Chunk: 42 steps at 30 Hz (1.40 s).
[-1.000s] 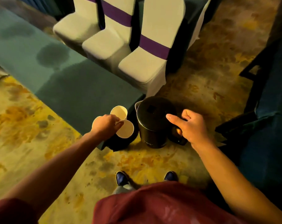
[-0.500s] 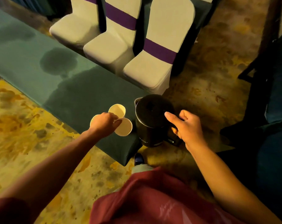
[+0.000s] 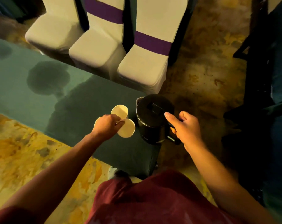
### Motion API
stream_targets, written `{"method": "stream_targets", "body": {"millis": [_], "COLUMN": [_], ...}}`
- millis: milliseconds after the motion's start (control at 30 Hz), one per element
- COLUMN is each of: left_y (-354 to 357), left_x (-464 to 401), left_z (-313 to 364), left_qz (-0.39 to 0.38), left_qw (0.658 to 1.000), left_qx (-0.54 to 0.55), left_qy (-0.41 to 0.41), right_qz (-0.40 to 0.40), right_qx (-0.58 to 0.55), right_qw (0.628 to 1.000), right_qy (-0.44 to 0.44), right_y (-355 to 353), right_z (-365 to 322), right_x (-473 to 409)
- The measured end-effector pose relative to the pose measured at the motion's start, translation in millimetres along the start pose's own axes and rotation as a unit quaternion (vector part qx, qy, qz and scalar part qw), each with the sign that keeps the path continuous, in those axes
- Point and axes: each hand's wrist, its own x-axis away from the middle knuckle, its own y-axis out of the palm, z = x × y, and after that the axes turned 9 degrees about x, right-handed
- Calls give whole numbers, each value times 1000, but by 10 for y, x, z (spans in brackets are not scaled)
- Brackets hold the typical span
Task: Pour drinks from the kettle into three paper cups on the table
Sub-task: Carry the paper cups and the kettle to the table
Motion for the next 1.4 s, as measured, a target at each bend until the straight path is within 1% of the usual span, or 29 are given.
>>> {"method": "stream_targets", "body": {"millis": [167, 367, 567, 633, 733, 867, 1033, 1133, 1267, 1400], "left_y": [-264, -412, -440, -424, -428, -468, -455, -420, -389, -373], "left_x": [-239, -454, -441, -407, -389, -434, -464, -468, -484, -493], "left_z": [-309, -534, -579, -598, -627, -690, -753, -758, -772, -812], "left_qz": [-70, -111, -170, -186, -187, -183, -184, -181, -193, -216], "left_qw": [995, 986, 969, 965, 959, 960, 963, 960, 945, 939], "left_qx": [-38, -76, -103, -122, -147, -153, -142, -154, -196, -191], "left_qy": [51, 100, 144, 142, 153, 146, 139, 149, 179, 190], "right_qz": [98, 204, 219, 235, 253, 261, 226, 224, 267, 303], "right_qx": [-35, -45, -41, -35, -38, -69, -73, -51, 64, 101], "right_qw": [992, 974, 971, 968, 963, 958, 966, 967, 957, 946], "right_qy": [66, 90, 91, 84, 85, 92, 101, 107, 95, 57], "right_y": [441, 840, 1064, 1156, 1248, 1310, 1262, 1259, 1217, 1126], "right_z": [6, 40, 53, 100, 173, 246, 227, 240, 247, 197], "right_x": [185, 392, 568, 656, 797, 906, 894, 904, 917, 939]}}
